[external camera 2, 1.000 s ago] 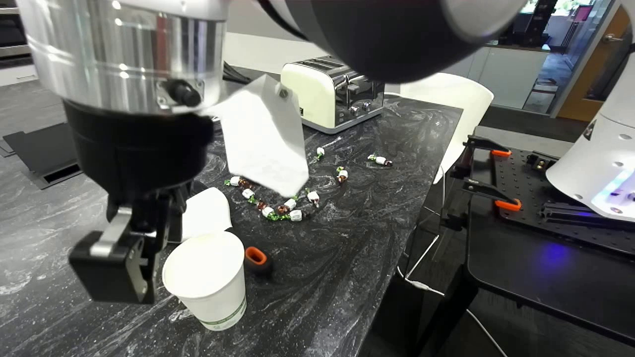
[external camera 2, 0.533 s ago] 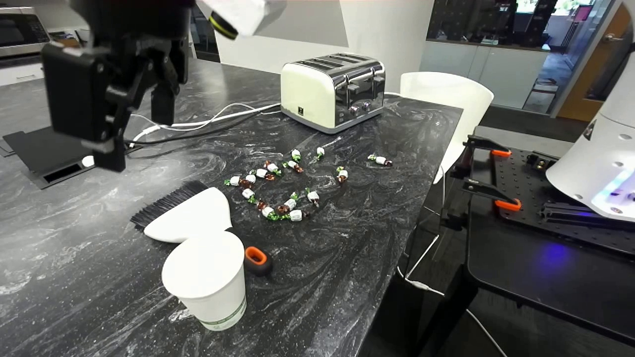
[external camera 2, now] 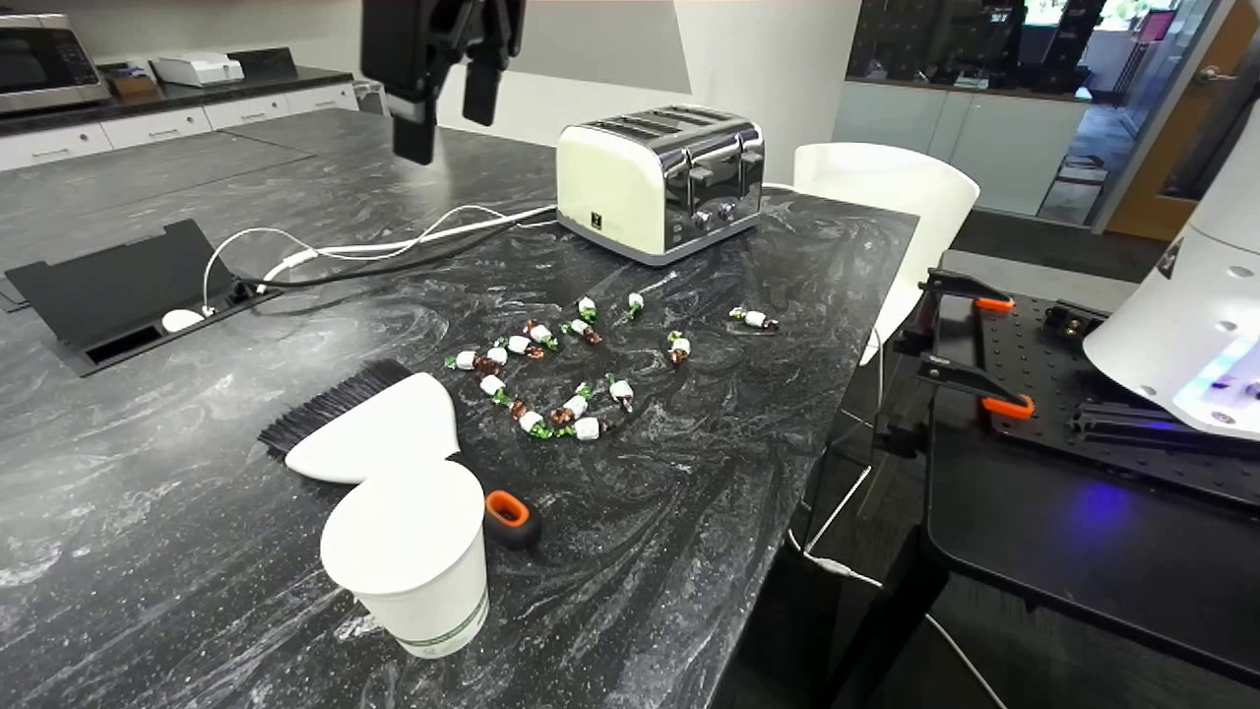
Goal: Move the cup to the left side of the brush
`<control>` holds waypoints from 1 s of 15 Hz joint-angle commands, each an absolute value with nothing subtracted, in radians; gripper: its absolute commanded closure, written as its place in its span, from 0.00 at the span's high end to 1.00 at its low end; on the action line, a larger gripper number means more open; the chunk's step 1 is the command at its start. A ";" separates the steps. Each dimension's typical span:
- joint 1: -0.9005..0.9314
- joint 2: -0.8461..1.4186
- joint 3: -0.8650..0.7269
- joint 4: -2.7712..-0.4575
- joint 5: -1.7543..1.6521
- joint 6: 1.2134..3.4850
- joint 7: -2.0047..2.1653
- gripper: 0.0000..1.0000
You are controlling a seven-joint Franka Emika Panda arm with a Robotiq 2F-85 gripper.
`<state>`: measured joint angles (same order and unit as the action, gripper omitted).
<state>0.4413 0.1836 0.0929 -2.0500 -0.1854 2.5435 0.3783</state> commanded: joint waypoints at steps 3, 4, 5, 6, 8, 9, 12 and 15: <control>0.298 -0.078 0.146 -2.339 -0.062 2.520 0.194 1.00; 0.282 -0.105 0.146 -2.368 -0.030 2.511 0.134 1.00; 0.286 -0.011 0.162 -2.280 -0.080 2.537 0.217 1.00; 0.274 -0.031 0.164 -2.301 -0.070 2.537 0.196 1.00; 0.269 -0.031 0.170 -2.300 -0.071 2.537 0.198 1.00; 0.269 -0.027 0.172 -2.297 -0.071 2.537 0.198 1.00; 0.272 -0.015 0.182 -2.292 -0.072 2.537 0.202 1.00; 0.269 -0.015 0.181 -2.291 -0.072 2.537 0.202 1.00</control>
<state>0.2963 -0.0146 0.1541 -2.2918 -0.0737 2.5390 0.2040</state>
